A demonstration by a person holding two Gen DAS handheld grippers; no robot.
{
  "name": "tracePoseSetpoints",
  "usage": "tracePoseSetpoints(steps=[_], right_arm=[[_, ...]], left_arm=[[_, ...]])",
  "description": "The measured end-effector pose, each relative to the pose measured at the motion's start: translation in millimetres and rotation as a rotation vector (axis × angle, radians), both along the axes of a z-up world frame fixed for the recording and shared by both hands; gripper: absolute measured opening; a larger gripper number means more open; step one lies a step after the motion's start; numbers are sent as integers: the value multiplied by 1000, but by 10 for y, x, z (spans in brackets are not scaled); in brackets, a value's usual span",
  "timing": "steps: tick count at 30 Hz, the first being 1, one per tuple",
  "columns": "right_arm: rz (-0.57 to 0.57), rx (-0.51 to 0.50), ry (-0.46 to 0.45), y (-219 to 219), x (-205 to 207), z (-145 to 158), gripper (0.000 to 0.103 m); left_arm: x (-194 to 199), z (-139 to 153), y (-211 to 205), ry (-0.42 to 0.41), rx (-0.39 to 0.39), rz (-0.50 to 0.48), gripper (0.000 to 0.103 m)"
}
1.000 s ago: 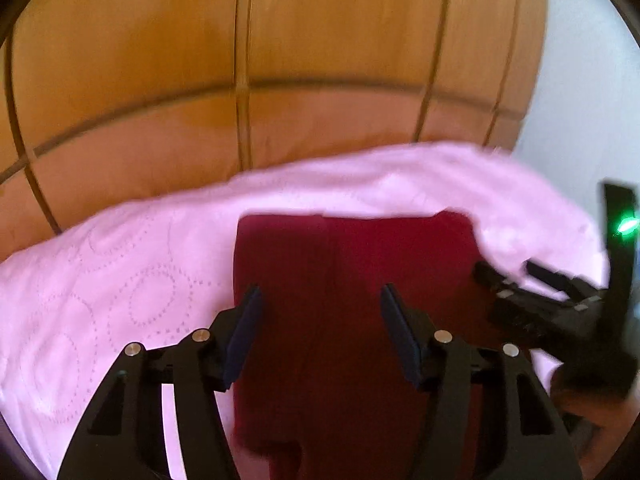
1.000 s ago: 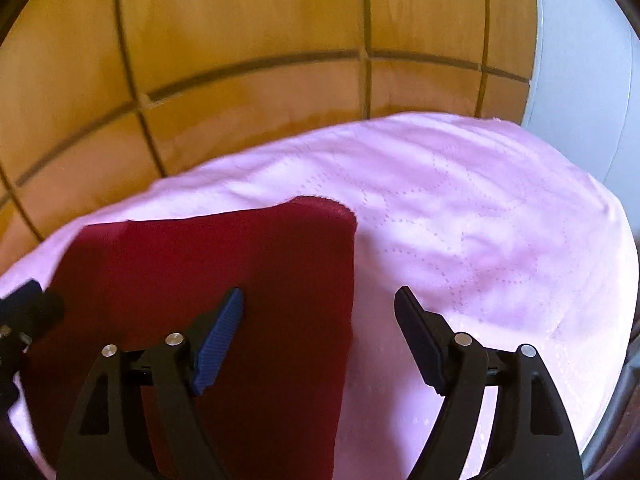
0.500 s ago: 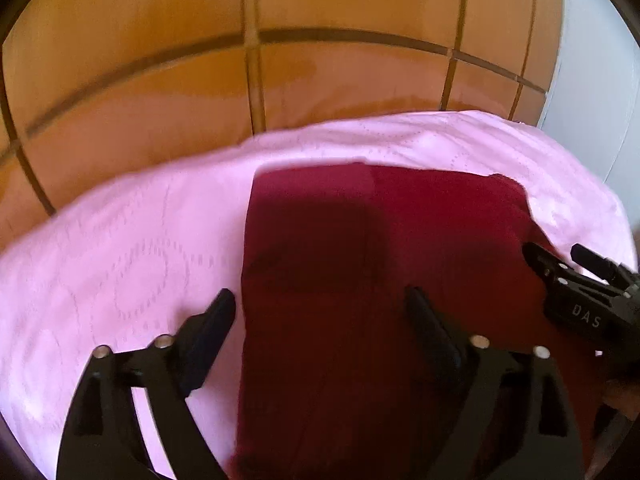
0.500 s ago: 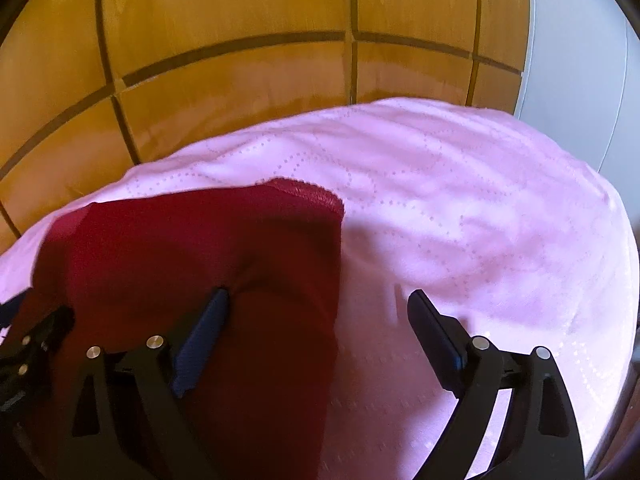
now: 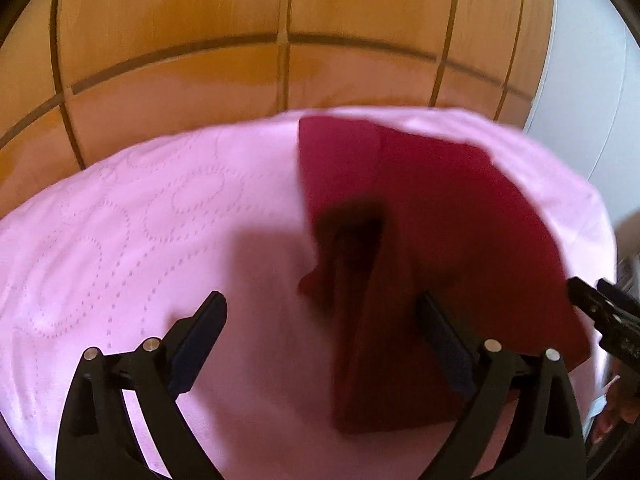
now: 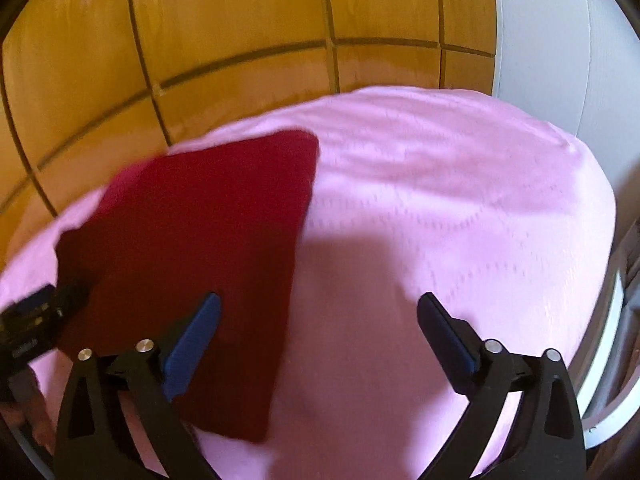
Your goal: Fold small clothes
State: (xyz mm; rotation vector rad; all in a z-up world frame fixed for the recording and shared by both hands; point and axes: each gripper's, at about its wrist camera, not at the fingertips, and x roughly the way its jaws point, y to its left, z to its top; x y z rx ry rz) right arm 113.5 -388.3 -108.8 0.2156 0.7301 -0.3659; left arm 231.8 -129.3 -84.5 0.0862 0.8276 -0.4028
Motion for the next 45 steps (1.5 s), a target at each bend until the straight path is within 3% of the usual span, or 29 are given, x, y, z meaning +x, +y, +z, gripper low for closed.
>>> tracePoseSetpoints(steps=[5, 12, 18, 23, 31, 37, 45], right_arm=[[-9, -15, 3, 41, 20, -74, 99], [31, -45, -35, 255, -292, 132, 99], [60, -32, -53, 482, -556, 215, 99], [81, -57, -35, 678, -653, 275, 99], [72, -42, -61, 810, -874, 393, 99], [57, -28, -62, 801, -995, 426, 99], [51, -43, -68, 791, -1080, 466, 99]], left_arm=[[19, -5, 65, 29, -18, 6, 96], [-585, 242, 41, -97, 75, -66, 101], [-912, 340, 141, -137, 113, 12, 101], [-1000, 441, 382, -133, 58, 86, 101], [-1176, 616, 660, -148, 35, 211, 101], [-1269, 621, 683, -111, 14, 216, 101], [-1388, 654, 589, -123, 30, 181, 101]])
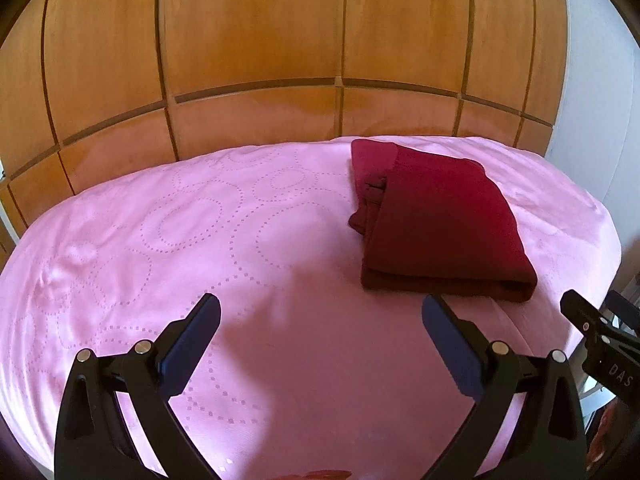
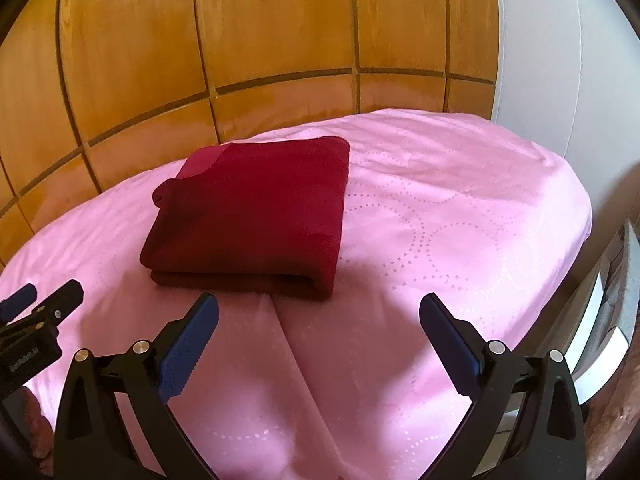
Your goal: Fold small clothes
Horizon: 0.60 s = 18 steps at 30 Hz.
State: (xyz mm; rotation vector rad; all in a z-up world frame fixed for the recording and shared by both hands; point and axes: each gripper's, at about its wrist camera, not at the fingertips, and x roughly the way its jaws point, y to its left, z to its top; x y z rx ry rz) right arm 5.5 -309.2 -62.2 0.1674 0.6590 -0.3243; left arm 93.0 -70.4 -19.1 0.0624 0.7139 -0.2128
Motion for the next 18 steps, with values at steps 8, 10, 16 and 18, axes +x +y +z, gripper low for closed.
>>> tracePoseSetpoints(steps=[8, 10, 16, 18], right_arm=[[-10, -6, -4, 8, -31, 21, 99], [-6, -4, -6, 3, -25, 17, 99], [-7, -1, -2, 2, -33, 9, 99], [-6, -1, 0, -5, -28, 3, 99]], left_arm=[[9, 16, 13, 8, -1, 4, 101], [22, 16, 17, 12, -3, 3, 101], [30, 6, 5, 16, 0, -5, 101], [36, -4, 6, 23, -3, -6, 101]])
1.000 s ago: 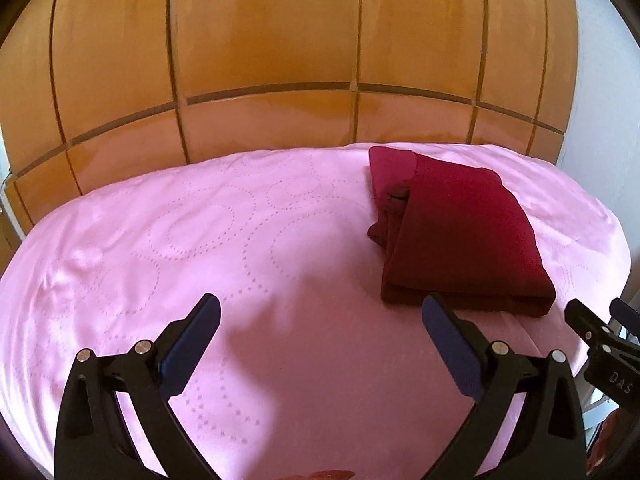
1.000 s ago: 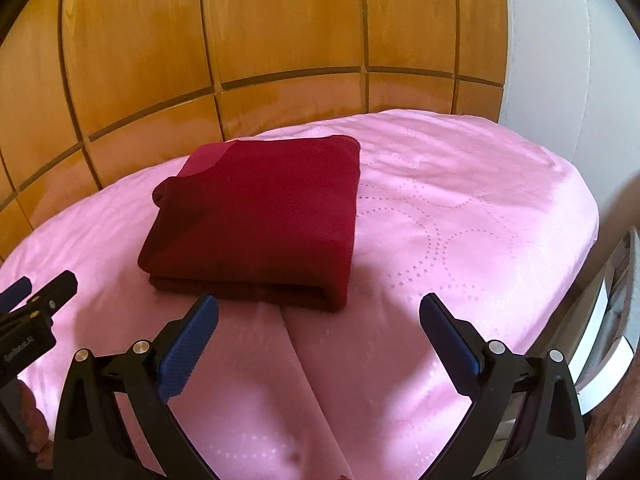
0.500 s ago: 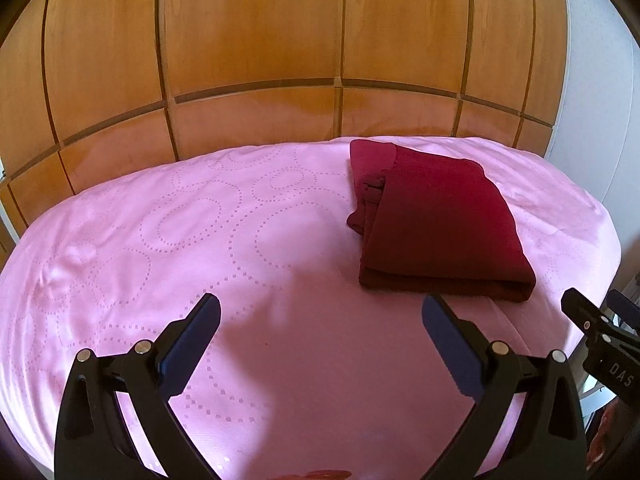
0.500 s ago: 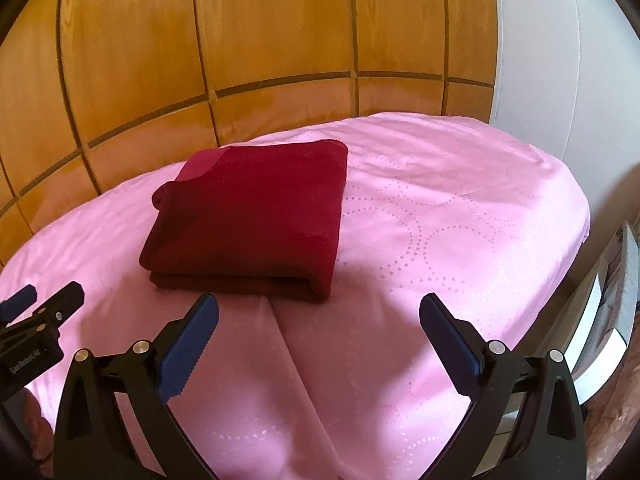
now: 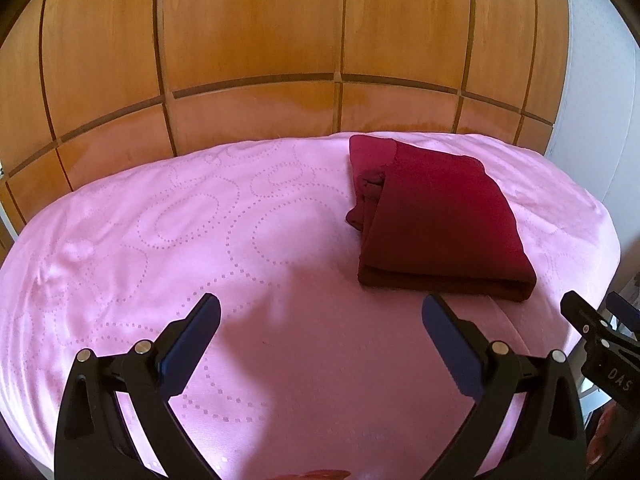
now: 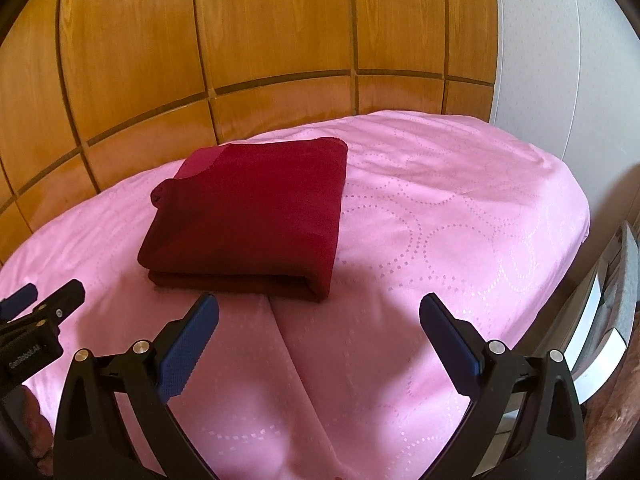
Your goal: Fold small clothes
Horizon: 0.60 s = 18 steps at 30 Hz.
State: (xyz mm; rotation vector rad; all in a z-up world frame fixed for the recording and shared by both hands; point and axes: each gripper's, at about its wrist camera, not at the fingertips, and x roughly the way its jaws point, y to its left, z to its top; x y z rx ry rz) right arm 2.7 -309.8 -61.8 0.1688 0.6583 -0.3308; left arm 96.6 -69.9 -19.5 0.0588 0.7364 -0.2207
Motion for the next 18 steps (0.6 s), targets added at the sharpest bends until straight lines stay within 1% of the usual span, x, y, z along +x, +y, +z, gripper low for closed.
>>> tracePoseSetpoints(steps=[18], right_arm=[[2, -1, 1, -2, -4, 3, 99]], left_arm=[[-38, 2, -57, -9, 9, -27, 101]])
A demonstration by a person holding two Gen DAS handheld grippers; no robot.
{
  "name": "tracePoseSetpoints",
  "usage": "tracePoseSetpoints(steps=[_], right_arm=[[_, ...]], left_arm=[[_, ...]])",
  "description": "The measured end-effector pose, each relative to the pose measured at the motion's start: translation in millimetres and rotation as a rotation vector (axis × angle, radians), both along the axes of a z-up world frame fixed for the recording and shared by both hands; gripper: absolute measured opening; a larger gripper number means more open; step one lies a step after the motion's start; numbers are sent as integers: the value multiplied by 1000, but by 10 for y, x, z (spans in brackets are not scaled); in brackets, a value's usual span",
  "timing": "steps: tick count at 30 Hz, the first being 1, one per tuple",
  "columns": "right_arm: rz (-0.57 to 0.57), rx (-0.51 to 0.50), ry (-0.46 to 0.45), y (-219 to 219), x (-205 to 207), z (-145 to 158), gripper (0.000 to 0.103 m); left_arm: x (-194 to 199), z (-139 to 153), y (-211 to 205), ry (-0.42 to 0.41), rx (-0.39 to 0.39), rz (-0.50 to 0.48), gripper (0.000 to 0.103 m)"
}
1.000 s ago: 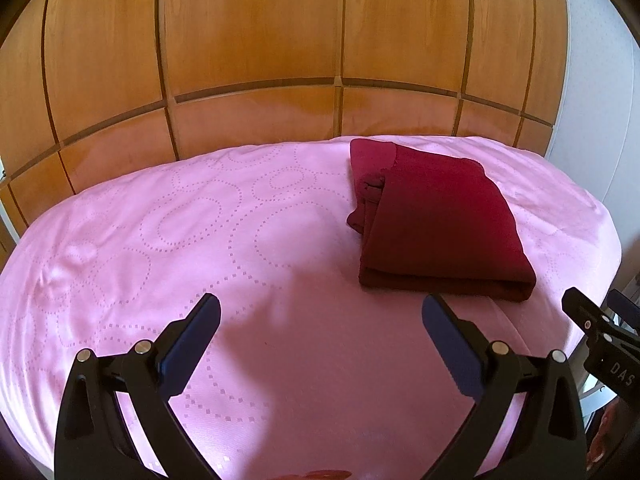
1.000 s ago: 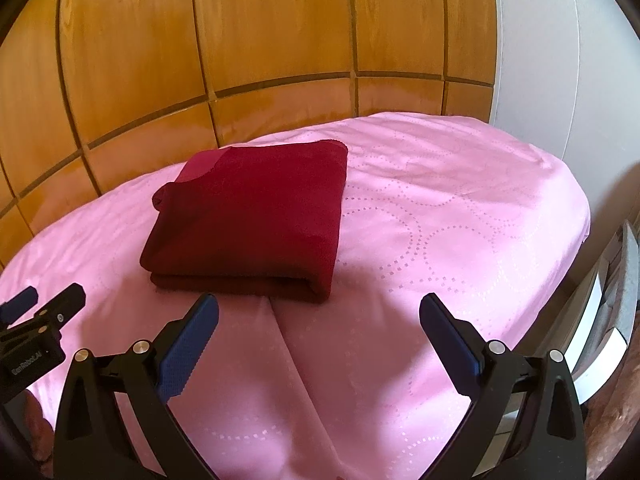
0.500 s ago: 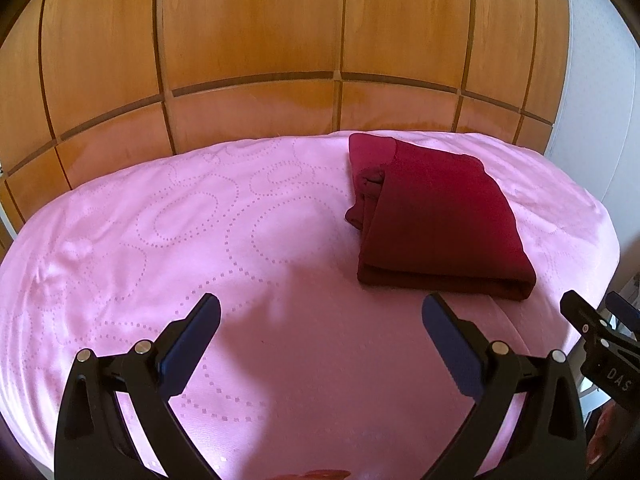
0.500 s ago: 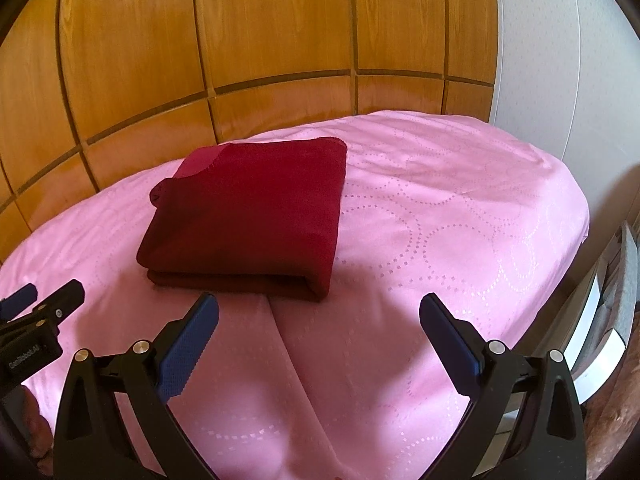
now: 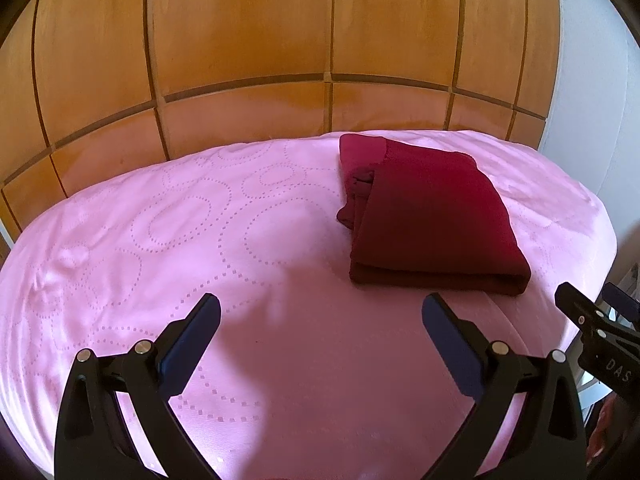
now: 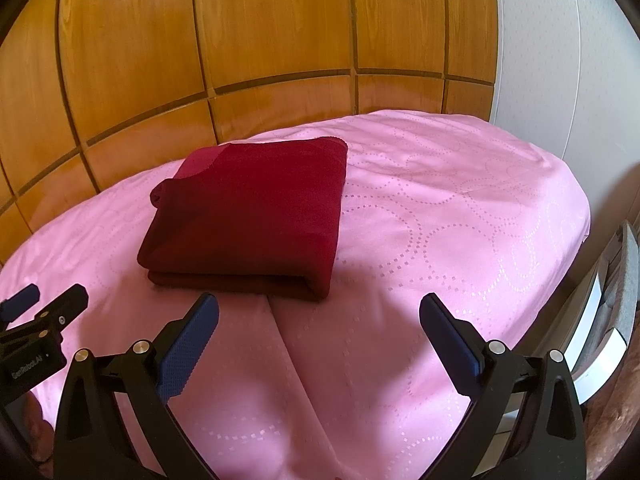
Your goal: Fold small clothes
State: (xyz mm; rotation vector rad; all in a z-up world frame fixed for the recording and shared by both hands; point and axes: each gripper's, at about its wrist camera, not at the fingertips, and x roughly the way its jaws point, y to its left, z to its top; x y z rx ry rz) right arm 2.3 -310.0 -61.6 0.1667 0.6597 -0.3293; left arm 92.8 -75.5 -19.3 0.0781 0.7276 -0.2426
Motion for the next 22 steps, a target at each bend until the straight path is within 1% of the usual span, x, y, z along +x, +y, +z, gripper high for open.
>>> tracePoseSetpoints(steps=[5, 6, 8, 10, 14, 19, 22], right_arm=[[5, -1, 5, -1, 17, -4, 99], [4, -2, 6, 1, 18, -6, 99], [6, -1, 5, -2, 18, -9, 99], [4, 6, 12, -5, 17, -14, 99], [6, 17, 23, -29, 53, -24, 99], [11, 12, 22, -47, 78, -26, 99], [10, 29, 33, -84, 120, -50, 99]], left_arm=[[4, -8, 8, 6, -9, 3, 101], [-7, -5, 11, -4, -13, 3, 101], [-33, 2, -6, -31, 9, 10, 101], [-43, 5, -23, -34, 19, 2, 101], [-19, -11, -23, -1, 5, -2, 101], [29, -56, 7, 22, -1, 12, 101], [108, -104, 66, 44, -13, 17, 101]])
